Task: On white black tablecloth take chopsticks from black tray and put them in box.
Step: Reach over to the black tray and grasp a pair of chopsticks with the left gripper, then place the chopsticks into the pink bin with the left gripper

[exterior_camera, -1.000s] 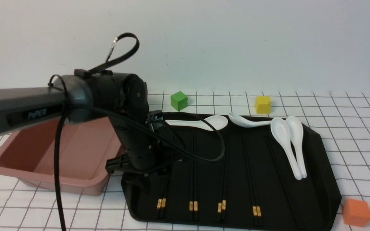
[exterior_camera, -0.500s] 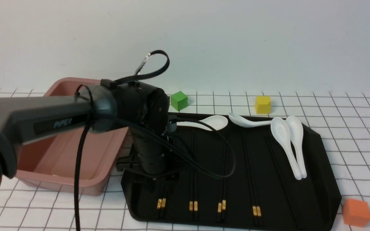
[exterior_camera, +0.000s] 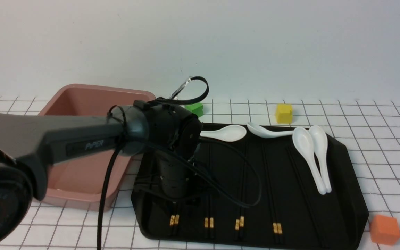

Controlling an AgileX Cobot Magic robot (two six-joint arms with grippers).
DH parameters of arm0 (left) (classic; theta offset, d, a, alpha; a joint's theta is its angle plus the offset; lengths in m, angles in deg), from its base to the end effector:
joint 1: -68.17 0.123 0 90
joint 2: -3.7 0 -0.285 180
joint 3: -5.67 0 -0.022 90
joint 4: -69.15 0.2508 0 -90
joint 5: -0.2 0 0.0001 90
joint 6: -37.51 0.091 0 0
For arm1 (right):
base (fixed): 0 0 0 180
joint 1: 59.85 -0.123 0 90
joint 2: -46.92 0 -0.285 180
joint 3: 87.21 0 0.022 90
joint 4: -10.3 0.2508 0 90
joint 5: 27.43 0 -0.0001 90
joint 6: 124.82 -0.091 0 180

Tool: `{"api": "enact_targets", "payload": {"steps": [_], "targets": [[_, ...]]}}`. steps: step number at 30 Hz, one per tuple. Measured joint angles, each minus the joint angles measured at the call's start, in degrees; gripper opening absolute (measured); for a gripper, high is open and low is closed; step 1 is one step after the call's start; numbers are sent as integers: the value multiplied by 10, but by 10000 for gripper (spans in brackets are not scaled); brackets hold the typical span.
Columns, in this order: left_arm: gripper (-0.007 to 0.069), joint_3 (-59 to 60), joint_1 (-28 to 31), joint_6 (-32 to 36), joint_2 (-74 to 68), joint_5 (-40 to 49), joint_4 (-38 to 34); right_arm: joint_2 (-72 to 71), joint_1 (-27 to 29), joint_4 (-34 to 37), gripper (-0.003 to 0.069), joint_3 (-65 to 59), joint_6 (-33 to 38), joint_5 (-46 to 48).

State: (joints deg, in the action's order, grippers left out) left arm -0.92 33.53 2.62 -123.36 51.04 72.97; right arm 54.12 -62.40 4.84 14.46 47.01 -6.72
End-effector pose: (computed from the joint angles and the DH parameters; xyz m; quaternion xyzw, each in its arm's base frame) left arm 0.3423 -0.2308 0.1524 0.0169 0.9966 -0.0207 0.0778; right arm 0.0530 -0.0007 0.1748 0.0137 0.7993 0.0160 0.6006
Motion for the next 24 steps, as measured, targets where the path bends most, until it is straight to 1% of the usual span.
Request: {"api": "enact_targets", "payload": {"steps": [3, 7, 8, 13, 16, 19, 21, 24], "targets": [[293, -1, 0, -2, 0, 2, -1, 0, 0, 0, 239, 0, 0, 0], [137, -1, 0, -11, 0, 18, -1, 0, 0, 0, 239, 0, 0, 0], [113, -1, 0, -11, 0, 19, 1, 0, 0, 0, 239, 0, 0, 0], [124, -1, 0, -15, 25, 34, 1, 0, 0, 0, 239, 0, 0, 0], [124, -22, 1, -18, 97, 52, 2, 0, 0, 0, 239, 0, 0, 0], [124, -45, 16, -11, 167, 65, 12, 0, 0, 0, 239, 0, 0, 0], [124, -53, 51, 9, 218, 79, 23, 0, 0, 0, 239, 0, 0, 0], [124, -55, 126, 50, 250, 123, 30, 0, 0, 0, 239, 0, 0, 0]]}}
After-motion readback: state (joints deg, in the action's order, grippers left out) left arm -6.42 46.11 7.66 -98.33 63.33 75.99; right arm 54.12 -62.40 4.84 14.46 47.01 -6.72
